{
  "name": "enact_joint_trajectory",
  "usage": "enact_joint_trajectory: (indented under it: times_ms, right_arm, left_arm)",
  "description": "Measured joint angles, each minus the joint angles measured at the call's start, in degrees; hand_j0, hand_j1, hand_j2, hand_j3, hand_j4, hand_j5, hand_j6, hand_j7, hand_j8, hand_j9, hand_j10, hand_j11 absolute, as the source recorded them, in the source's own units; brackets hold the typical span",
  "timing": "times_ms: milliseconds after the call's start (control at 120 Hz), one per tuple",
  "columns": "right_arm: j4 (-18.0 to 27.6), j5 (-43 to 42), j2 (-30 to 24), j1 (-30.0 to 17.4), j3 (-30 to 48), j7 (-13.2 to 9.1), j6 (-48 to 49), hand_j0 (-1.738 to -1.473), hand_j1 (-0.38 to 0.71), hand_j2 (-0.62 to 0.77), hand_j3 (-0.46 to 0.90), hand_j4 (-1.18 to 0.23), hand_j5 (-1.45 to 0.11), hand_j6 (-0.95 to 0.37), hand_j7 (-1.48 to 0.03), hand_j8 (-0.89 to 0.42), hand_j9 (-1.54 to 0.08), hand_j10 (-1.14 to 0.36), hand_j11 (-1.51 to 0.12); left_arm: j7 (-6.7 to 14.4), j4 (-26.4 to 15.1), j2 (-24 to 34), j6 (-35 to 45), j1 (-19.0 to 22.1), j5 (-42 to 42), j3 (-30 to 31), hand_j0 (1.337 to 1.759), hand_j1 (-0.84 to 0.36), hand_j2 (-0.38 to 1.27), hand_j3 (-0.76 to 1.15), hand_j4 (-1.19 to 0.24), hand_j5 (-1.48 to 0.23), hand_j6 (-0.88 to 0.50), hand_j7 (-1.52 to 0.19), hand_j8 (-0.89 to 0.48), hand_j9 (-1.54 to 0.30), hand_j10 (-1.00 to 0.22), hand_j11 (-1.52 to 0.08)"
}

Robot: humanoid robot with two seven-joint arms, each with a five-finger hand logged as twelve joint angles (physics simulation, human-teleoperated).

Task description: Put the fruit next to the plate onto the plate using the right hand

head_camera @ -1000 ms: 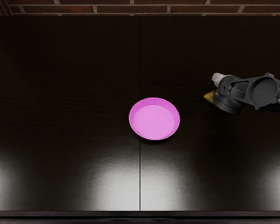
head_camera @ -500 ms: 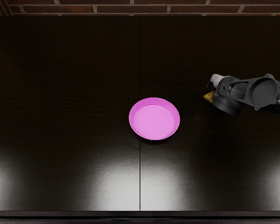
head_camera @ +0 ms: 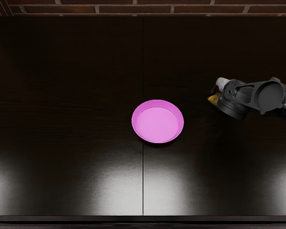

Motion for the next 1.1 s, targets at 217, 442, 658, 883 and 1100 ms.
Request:
enact_joint_trajectory:
  times_ms: [217, 442, 658, 883, 1100]
  right_arm:
    - [-0.2, -0.8, -0.1, -1.5, 1.6, -0.1, 0.4, -1.66, 0.32, -0.01, 0.0, -0.42, -0.77, -0.03, -1.11, 0.0, -1.12, -0.59, -0.8]
    - [-0.1, 0.1, -5.3, -3.7, 12.8, -0.3, 4.6, -1.64, 0.37, 0.2, 0.0, -0.34, -1.03, -0.2, -1.16, -0.21, -1.16, -0.52, -1.12]
    - [-0.3, 0.6, -12.1, -8.4, 30.1, -0.1, 14.8, -1.642, 0.32, 0.17, 0.0, -0.37, -1.12, -0.27, -1.14, -0.26, -1.16, -0.56, -1.16]
    - [0.2, 6.3, -11.5, -11.0, 42.0, 0.0, 34.0, -1.644, 0.31, 0.18, 0.0, -0.35, -1.15, -0.27, -1.14, -0.26, -1.17, -0.56, -1.17]
    - [0.3, 9.7, -9.0, -11.5, 44.4, 0.0, 43.3, -1.645, 0.32, 0.19, 0.0, -0.33, -1.15, -0.27, -1.12, -0.26, -1.15, -0.55, -1.17]
  left_arm:
    - [0.0, 0.0, 0.0, 0.0, 0.0, 0.0, 0.0, 1.658, 0.35, 0.0, 0.0, 0.0, 0.0, 0.0, 0.0, 0.0, 0.0, 0.0, 0.0]
    - [0.0, 0.0, 0.0, 0.0, 0.1, 0.0, 0.0, 1.658, 0.35, 0.0, 0.0, 0.0, 0.0, 0.0, 0.0, 0.0, 0.0, 0.0, 0.0]
    - [0.0, 0.0, 0.0, 0.0, 0.1, 0.0, 0.0, 1.658, 0.35, 0.0, 0.0, 0.0, 0.0, 0.0, 0.0, 0.0, 0.0, 0.0, 0.0]
    - [0.0, 0.0, 0.0, 0.0, 0.1, 0.0, 0.0, 1.658, 0.35, 0.0, 0.0, 0.0, 0.0, 0.0, 0.0, 0.0, 0.0, 0.0, 0.0]
    - [0.0, 0.0, 0.0, 0.0, 0.1, 0.0, 0.0, 1.658, 0.35, 0.0, 0.0, 0.0, 0.0, 0.0, 0.0, 0.0, 0.0, 0.0, 0.0]
